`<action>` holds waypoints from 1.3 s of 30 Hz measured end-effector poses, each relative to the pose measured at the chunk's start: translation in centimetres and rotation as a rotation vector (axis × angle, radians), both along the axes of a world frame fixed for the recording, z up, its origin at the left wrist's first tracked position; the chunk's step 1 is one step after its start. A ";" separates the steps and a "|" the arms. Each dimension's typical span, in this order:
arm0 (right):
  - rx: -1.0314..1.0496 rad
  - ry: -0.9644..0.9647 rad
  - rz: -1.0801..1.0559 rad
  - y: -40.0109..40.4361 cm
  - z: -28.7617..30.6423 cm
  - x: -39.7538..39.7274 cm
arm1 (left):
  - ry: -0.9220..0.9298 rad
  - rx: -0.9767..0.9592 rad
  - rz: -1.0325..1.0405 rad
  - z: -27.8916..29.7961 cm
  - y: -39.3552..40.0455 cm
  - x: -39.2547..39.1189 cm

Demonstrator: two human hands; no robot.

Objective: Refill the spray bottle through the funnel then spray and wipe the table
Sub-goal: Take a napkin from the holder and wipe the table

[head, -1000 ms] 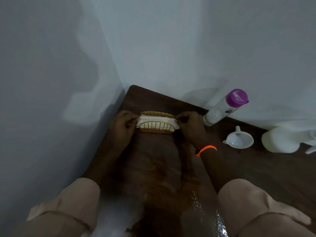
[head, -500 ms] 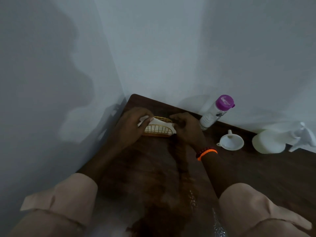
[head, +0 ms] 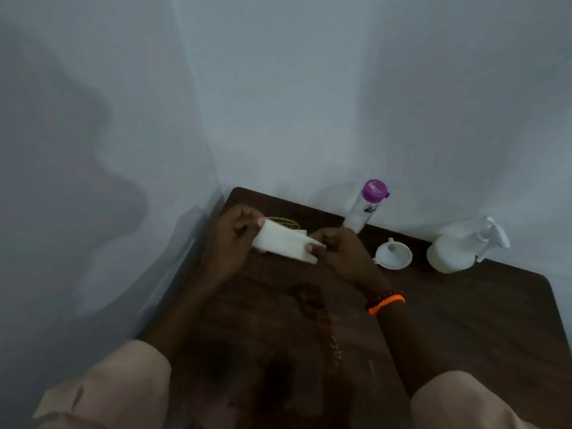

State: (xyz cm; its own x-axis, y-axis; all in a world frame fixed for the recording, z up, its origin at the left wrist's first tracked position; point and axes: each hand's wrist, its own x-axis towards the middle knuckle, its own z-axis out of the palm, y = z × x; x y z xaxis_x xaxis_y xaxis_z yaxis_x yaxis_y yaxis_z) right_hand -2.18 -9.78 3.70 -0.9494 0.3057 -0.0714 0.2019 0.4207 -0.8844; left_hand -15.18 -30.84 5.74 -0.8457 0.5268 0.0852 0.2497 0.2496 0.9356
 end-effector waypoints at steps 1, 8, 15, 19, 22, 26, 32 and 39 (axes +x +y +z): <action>-0.029 -0.028 -0.006 -0.4 0.2 1.6 | -0.097 -0.008 0.026 -0.9 -0.6 1.6; -0.353 -0.181 -0.182 -3.8 -1.6 13.0 | -0.815 0.000 0.115 -5.1 -3.4 13.0; -0.690 -0.165 -0.418 -4.4 -2.9 21.5 | -0.920 0.150 0.033 -4.9 -3.7 20.4; -0.642 -0.120 -0.417 -3.9 -3.2 25.4 | -0.905 0.188 -0.021 -3.4 -2.8 23.7; -0.539 -0.153 -0.395 -3.7 -3.8 27.4 | -0.867 0.174 -0.062 -2.6 -2.1 25.8; -0.228 -0.216 -0.439 -4.7 -3.9 29.1 | -0.786 0.081 -0.087 -2.3 -1.2 28.1; -0.079 0.139 -0.386 -8.2 -1.1 29.9 | -0.775 0.106 -0.038 -1.8 0.2 31.0; -0.139 0.225 -0.434 -8.2 -1.4 29.9 | -0.797 0.125 -0.067 -1.4 0.2 31.6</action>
